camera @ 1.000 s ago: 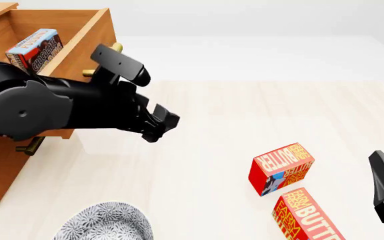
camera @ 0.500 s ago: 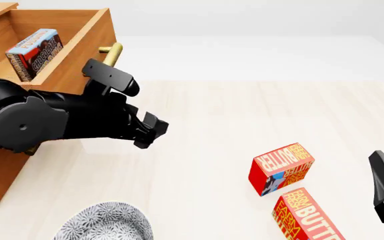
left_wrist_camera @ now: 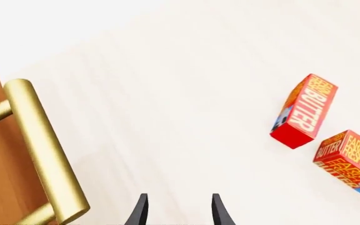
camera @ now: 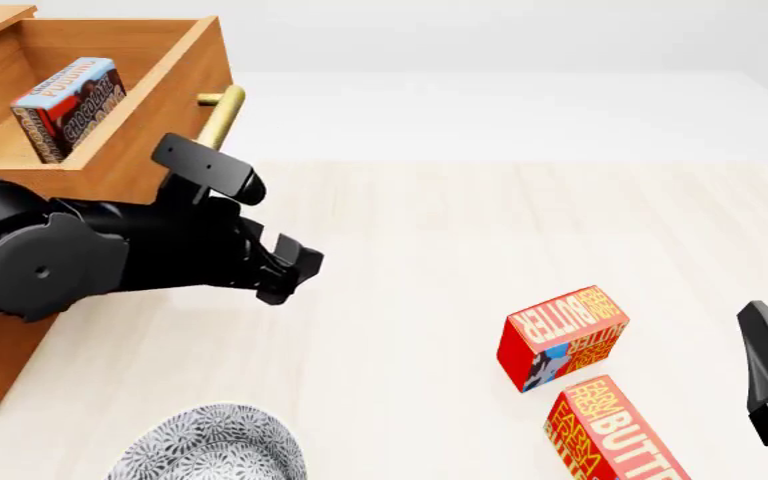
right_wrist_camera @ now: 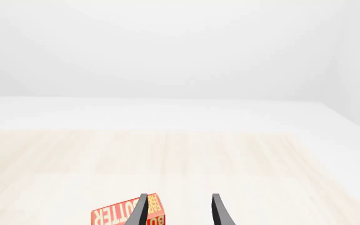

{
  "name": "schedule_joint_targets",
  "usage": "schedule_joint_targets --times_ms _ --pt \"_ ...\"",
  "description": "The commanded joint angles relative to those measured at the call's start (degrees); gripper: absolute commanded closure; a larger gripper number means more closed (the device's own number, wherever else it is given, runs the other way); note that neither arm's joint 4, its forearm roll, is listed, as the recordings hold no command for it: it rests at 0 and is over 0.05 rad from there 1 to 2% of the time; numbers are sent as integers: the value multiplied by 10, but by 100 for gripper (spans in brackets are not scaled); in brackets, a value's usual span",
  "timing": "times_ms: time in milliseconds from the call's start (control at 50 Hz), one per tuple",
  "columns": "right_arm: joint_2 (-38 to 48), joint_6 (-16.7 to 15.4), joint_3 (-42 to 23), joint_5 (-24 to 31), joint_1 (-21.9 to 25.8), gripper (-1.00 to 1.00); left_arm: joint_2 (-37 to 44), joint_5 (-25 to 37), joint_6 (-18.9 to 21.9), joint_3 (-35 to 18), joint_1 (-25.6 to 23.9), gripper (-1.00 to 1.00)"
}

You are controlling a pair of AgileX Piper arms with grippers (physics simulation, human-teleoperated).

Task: Put the chocolate pudding in the top drawer of the cabinet and close it.

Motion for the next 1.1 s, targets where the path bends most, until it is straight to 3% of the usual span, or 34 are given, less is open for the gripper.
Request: schedule_joint_targets --times_ms 20,1100 --pt "0 0 0 0 0 -100 -5 0 -5 5 7 -100" --pt "0 0 0 0 0 -100 -44 -27 -17 43 64 -100"
